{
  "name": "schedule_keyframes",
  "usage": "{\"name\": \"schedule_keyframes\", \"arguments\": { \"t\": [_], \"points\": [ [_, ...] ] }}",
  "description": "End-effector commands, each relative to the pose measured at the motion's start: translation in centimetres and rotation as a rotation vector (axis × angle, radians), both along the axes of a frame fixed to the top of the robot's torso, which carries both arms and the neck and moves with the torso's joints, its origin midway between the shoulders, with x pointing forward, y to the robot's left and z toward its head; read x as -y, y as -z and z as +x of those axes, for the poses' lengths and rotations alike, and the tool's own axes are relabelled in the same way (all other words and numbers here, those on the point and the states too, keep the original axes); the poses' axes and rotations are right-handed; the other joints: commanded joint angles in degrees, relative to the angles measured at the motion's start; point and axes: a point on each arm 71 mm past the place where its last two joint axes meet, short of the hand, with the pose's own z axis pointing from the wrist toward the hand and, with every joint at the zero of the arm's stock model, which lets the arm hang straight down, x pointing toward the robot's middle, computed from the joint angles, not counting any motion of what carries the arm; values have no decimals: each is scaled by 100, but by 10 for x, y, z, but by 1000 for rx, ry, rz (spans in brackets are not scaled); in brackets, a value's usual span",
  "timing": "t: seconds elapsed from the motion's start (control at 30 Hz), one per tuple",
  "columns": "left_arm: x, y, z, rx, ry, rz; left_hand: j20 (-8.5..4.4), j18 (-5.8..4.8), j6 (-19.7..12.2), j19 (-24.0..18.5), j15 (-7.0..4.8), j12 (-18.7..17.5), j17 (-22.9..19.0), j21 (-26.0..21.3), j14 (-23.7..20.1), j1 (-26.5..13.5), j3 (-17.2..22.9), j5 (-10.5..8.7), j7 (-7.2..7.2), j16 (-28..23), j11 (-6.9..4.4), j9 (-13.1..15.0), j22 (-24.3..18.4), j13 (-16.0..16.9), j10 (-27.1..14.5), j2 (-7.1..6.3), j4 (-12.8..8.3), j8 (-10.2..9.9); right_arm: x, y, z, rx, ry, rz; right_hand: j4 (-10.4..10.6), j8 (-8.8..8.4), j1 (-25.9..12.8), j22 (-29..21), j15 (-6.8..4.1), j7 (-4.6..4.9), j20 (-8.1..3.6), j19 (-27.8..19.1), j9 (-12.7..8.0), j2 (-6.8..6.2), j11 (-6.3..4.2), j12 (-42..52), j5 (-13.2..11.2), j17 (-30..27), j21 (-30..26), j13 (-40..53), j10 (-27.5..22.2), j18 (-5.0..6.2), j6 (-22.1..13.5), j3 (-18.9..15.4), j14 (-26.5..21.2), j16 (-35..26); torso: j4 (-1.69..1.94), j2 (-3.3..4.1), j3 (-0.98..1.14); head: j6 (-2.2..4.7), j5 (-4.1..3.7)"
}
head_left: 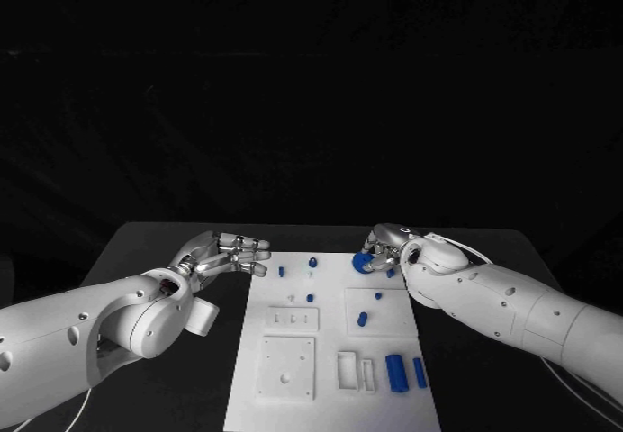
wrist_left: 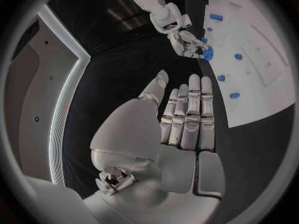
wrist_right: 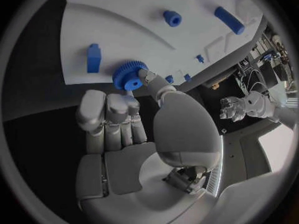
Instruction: Assemble the parts on the task board
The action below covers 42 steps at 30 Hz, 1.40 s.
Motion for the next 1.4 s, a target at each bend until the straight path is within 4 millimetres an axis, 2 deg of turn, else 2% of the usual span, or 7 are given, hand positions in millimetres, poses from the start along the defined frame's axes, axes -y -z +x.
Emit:
{"name": "schedule_keyframes", "arguments": {
  "t": [0.03, 0.3, 0.4, 0.5, 0.73, 0.9, 1.4],
  "points": [
    [1, -1, -1, 6, 14, -5, 2, -22, -23, -54, 36, 5, -3, 34, -1, 6, -24, 32, -1, 15, 12, 9, -2, 10, -35, 66, -12, 0, -10, -11, -5, 109, -10, -17, 25, 20, -24, 758, -48, -55, -38, 203, 16, -11, -16, 18, -15, 11, 38, 13, 44, -33, 263, 61, 14, 4, -14, -3, 2, 17, 8],
    [1, -1, -1, 6, 11, -4, 2, -22, -23, -54, 36, 5, -3, 34, -1, 6, -24, 32, -1, 15, 12, 9, -2, 10, -35, 66, -12, 0, -41, -25, -18, 192, -72, -9, 117, 21, -13, 768, -55, -64, -47, 208, 16, -83, -18, 8, -128, 10, 100, 41, 75, -41, 283, 147, 12, 11, 13, 2, -7, 48, 15],
    [1, -1, -1, 6, 10, -4, 2, -22, -23, -54, 36, 5, -3, 34, -1, 6, -24, 32, -1, 15, 12, 9, -2, 10, -35, 66, -12, 0, -53, -26, -22, 202, -99, -8, 132, 21, -14, 767, -55, -66, -47, 206, 16, -88, -18, 5, -166, 10, 96, 41, 76, -41, 284, 142, 13, 12, 9, 3, -5, 50, 26],
    [1, -1, -1, 6, 10, -4, 2, -22, -23, -54, 36, 5, -3, 34, -1, 6, -24, 32, -1, 15, 12, 9, -2, 10, -35, 66, -12, 0, -65, -24, -26, 205, -124, -11, 138, 21, -12, 766, -55, -65, -47, 206, 16, -90, -18, 0, -176, 10, 96, 39, 74, -41, 282, 141, 13, 12, 2, 4, -6, 58, 41],
    [2, -1, -1, 6, 14, -5, 2, -22, -23, -54, 36, 5, -3, 34, -1, 6, -24, 32, -1, 15, 12, 9, -2, 10, -35, 66, -12, 0, -93, -14, -32, 207, -178, -28, 190, 21, 6, 767, -55, -64, -47, 207, 16, -106, -17, -14, -210, -7, 99, 41, 74, -43, 269, 131, 12, -2, 29, 6, -13, 65, 37],
    [4, -1, -1, 6, 17, -5, 2, -22, -23, -54, 36, 5, -3, 34, -1, 6, -24, 32, -1, 15, 12, 9, -2, 10, -35, 66, -12, 0, -108, -5, -34, 197, -203, -47, 203, 20, 13, 772, -54, -62, -47, 211, 15, -114, -16, -20, -228, -16, 120, 40, 74, -46, 262, 127, 12, -9, 30, 7, -16, 55, 40],
    [8, -1, 2, 6, 24, -5, 1, -22, -22, -62, 35, 5, -4, 50, 1, 6, -19, 38, -1, 16, 11, 8, -1, 9, -29, 67, -31, -1, -130, 11, -30, 179, -211, -84, 209, 20, 18, 771, -55, -57, -48, 213, 14, -116, -13, -25, -235, -30, 116, 42, 72, -44, 243, 113, 11, -20, 17, 10, -1, 51, 62]
  ]
}}
